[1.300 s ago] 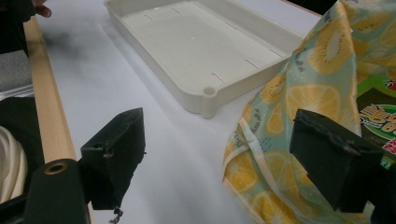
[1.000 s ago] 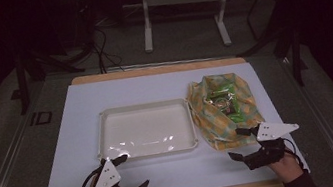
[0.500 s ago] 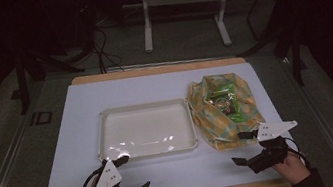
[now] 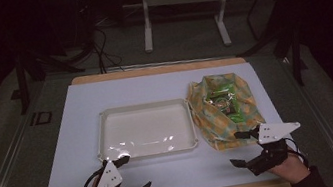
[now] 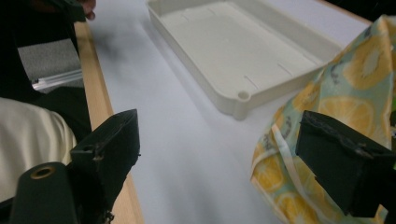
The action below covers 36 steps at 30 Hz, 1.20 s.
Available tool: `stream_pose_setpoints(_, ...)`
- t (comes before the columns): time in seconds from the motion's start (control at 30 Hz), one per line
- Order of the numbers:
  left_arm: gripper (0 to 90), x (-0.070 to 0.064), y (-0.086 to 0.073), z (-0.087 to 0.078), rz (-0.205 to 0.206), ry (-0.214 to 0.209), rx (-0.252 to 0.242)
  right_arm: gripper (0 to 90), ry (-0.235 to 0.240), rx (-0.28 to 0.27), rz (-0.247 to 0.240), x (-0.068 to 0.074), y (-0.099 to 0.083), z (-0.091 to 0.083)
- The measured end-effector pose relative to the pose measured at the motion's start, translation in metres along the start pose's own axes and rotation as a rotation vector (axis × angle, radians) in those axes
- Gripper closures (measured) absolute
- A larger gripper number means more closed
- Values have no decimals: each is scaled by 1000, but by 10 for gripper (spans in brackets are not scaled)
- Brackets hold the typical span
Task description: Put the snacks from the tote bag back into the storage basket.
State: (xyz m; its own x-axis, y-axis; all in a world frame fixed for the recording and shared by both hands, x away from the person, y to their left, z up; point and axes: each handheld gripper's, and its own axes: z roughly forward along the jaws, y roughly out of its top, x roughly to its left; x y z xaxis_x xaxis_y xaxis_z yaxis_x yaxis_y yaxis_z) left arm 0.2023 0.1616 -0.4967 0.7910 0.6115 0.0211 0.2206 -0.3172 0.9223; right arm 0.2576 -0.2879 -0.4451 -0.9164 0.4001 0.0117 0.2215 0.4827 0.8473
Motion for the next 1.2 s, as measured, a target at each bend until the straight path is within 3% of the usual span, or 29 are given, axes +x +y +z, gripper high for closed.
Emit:
stream_pose_setpoints(0.3, 4, -4, 1, -2, 13, -15, -29, 133, -6, -12, -27, 0, 11, -2)
stream_pose_setpoints(0.63, 4, -4, 2, -3, 16, -22, -40, 145, 10, -16, -82, 0, 25, -3)
stream_pose_setpoints(0.9, 4, -4, 2, -2, 17, -30, -33, 149, 9, -39, -100, -4, 37, -10)
stream_pose_setpoints(1.2, 4, -3, 2, -2, 13, -34, -35, 149, -37, -73, -104, -14, 49, -18)
